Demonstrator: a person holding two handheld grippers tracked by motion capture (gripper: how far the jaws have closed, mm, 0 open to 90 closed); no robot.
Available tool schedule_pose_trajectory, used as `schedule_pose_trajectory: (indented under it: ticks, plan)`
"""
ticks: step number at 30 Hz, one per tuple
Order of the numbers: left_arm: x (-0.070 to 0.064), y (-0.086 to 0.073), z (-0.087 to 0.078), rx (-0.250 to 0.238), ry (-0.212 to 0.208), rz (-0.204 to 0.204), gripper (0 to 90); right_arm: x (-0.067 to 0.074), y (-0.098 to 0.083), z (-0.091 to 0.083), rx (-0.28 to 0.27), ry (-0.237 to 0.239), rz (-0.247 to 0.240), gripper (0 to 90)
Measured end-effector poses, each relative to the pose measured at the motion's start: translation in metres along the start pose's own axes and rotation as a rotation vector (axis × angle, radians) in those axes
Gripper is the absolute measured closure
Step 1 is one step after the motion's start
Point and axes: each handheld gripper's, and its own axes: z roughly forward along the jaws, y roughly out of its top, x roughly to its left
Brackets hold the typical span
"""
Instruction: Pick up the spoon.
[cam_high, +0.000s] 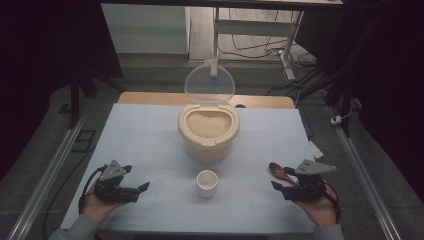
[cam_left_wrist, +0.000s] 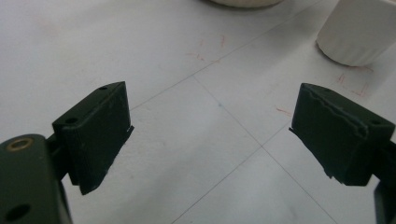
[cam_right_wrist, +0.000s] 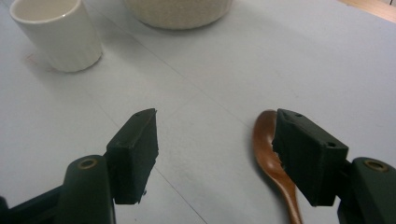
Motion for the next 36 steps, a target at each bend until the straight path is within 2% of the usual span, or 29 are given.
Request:
schedule_pose_trajectory:
  ticks: [6,10,11,12,16,17,23,26,29,36]
  plan:
    - [-0.002,-0.001,0.004,0.012,-0.010,0.010,11.6,-0.009,0.023,-0.009,0.089,-0.038,-0.024,31.2]
    - [-0.006,-0.002,0.006,0.022,-0.015,0.020,11.6,-0.015,0.027,-0.014,0.111,-0.062,-0.023,31.2]
    - [-0.007,-0.002,0.006,0.021,-0.008,0.028,11.6,-0.018,0.027,-0.016,0.140,-0.072,-0.022,31.2]
    - [-0.007,-0.002,0.006,0.021,-0.008,0.028,11.6,-0.020,0.026,-0.017,0.152,-0.084,-0.031,31.2]
    - [-0.008,-0.002,0.007,0.023,-0.005,0.028,11.7,-0.027,0.022,-0.021,0.166,-0.095,-0.016,31.5]
    - [-0.008,-0.002,0.007,0.025,-0.003,0.030,11.6,-0.032,0.020,-0.021,0.190,-0.102,-0.015,31.6]
    - [-0.006,-0.002,0.007,0.025,0.003,0.024,11.7,-0.040,0.013,-0.017,0.228,-0.103,-0.008,31.7]
    - [-0.005,-0.003,0.006,0.026,0.000,0.022,11.7,-0.046,0.005,-0.013,0.279,-0.106,0.008,32.0]
    - [-0.004,-0.004,0.006,0.027,-0.005,0.015,11.6,-0.049,-0.002,-0.009,0.318,-0.089,0.015,32.6]
    - [-0.002,-0.006,0.006,0.028,-0.010,0.004,11.7,-0.054,-0.014,-0.002,0.415,-0.091,0.031,33.6]
